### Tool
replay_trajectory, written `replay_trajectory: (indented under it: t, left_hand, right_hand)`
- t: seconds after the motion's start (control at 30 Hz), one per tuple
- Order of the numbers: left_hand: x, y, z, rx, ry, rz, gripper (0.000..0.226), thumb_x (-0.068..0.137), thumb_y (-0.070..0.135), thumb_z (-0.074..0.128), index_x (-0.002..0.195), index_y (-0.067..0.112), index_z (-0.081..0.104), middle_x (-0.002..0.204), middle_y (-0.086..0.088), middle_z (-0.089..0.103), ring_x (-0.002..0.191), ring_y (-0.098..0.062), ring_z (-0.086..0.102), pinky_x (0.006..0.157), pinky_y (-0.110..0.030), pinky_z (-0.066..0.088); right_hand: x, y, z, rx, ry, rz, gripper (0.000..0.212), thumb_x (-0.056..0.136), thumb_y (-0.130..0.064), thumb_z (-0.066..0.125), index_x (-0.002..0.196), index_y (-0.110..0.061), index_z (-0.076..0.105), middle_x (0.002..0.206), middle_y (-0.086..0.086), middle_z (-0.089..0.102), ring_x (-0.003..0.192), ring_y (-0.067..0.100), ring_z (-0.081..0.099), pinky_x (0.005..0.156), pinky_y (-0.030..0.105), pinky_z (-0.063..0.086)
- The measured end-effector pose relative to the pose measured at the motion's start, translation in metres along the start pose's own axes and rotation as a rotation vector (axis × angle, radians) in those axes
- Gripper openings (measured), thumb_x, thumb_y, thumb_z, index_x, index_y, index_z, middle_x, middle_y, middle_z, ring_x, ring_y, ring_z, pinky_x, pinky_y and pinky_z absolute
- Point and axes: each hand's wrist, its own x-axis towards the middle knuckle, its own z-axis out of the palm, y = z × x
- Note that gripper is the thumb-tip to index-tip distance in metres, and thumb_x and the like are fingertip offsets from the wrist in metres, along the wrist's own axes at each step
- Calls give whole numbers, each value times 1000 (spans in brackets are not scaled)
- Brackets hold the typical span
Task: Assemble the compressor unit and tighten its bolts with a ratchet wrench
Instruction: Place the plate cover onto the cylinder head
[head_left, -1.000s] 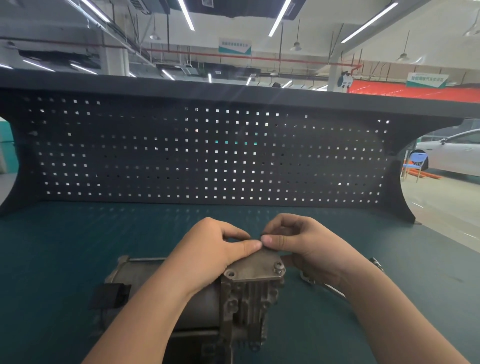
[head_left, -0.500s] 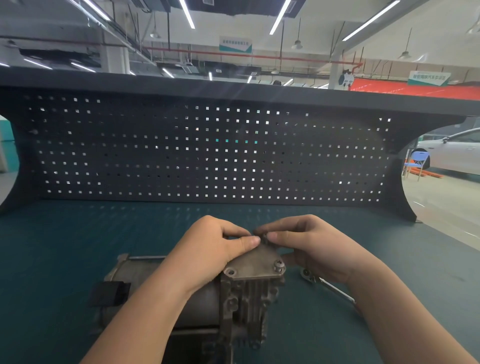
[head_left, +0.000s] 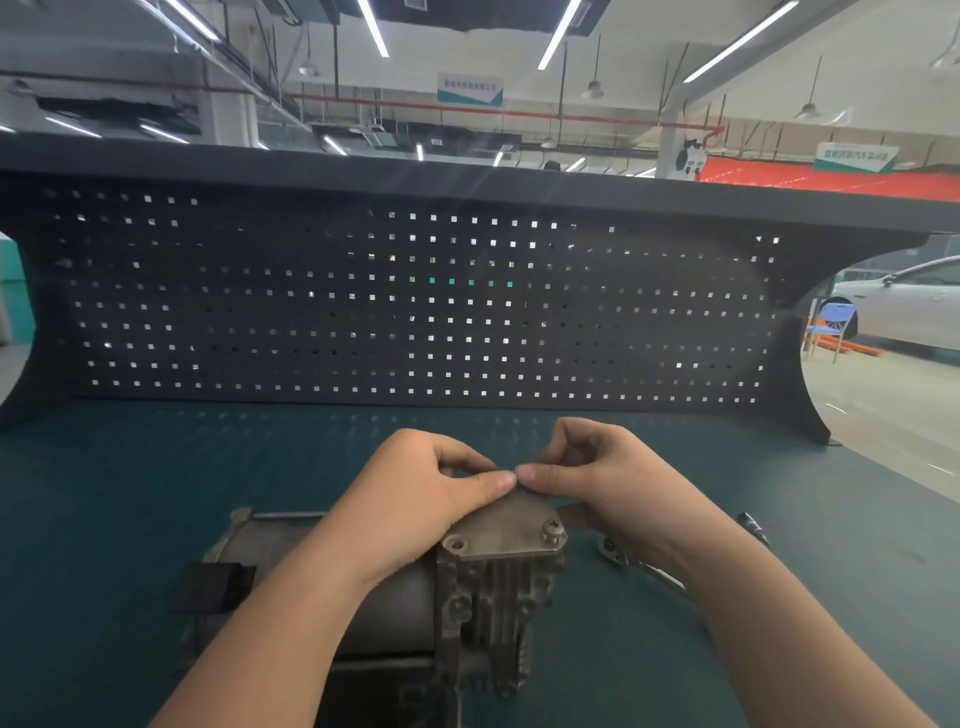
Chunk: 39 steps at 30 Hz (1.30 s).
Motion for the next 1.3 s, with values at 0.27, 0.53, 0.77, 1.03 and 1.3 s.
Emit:
replay_trajectory:
  t: [0.27,0.53,0.77,1.03,1.3]
  left_hand:
    - [4,-5,-8,32,-20,-23,12,85,33,73,79,23,76,48,17,56,47,6,51,49,-8,36]
    - [4,-6,-5,23,11,-6,13,84,32,73,77,21,75,45,16,54,44,5,48,52,-15,36]
    - [5,-7,-5,21,8,-3,14,84,32,74,78,19,75,45,15,53,44,4,47,48,-11,36]
    - [5,-7,-5,18,2,-4,14,84,33,73,77,21,74,48,14,57,46,4,50,48,-9,36]
    - [4,-6,-6,18,-6,-19,15,83,35,74,76,22,75,50,13,57,48,2,51,54,-16,39]
  right_hand:
    - [-1,-1,-10,-22,-130,25,11,88,-3,64,91,-5,74,92,7,74,85,13,69,65,23,54]
    - [0,0,-9,-47,-71,-20,14,90,-5,63,91,-9,75,90,5,74,84,12,68,66,25,55]
    - [-1,0,-7,-97,-57,-22,5,86,-5,67,84,-4,71,85,11,74,77,15,70,65,24,55]
    - [0,1,-6,-21,-81,38,13,82,-11,71,94,-7,69,83,7,73,76,14,70,63,23,54]
    - [1,0,-6,4,-58,43,10,78,-9,70,83,-2,73,87,12,74,78,16,71,62,24,55]
